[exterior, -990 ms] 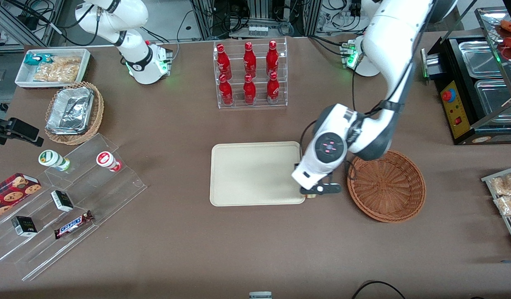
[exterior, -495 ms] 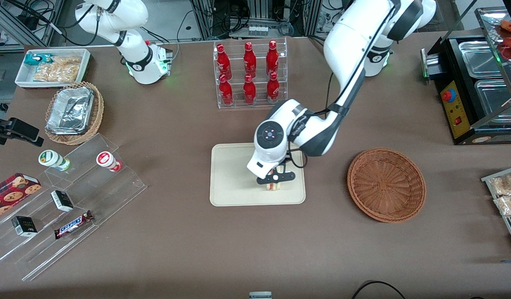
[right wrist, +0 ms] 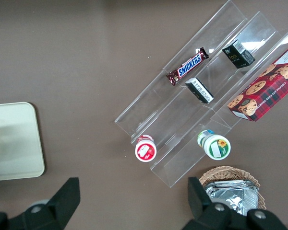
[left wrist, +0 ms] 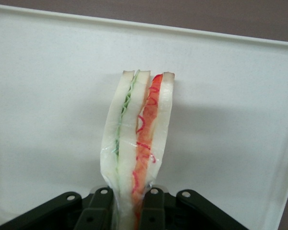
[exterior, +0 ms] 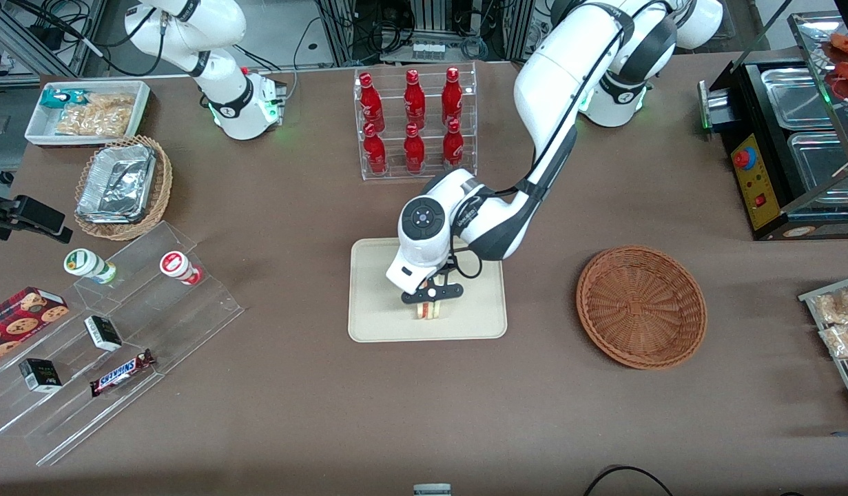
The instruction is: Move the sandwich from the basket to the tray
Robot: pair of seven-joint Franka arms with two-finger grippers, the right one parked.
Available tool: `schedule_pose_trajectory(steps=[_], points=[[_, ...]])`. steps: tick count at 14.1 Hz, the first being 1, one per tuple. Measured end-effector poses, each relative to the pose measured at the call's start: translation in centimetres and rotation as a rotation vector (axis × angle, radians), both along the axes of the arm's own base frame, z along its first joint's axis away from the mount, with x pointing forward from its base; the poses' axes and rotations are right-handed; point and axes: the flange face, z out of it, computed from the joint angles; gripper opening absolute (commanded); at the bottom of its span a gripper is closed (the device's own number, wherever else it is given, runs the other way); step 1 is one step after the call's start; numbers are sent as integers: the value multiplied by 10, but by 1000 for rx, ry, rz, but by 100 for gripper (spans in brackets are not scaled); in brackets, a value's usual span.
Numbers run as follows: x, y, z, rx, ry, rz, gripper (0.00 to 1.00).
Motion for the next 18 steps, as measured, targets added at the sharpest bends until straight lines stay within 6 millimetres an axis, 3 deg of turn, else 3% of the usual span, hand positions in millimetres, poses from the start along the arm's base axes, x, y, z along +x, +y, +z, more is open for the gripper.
schedule_pose_trajectory(steps=[2,3,4,7,9,11,15,18], points=[[-3,-1,-11,7,9,-3,37],[-4,-1,-17,11,14,-4,59],[-4,-2,-21,12,16,-5,100],[-3,-4,-16,4,8,-8,100],[2,-7,1,-13,-12,-6,100],[5,-7,37,-21,-29,-6,100],[5,8,129,-14,-58,4,100],[19,52,176,20,-55,87,100]])
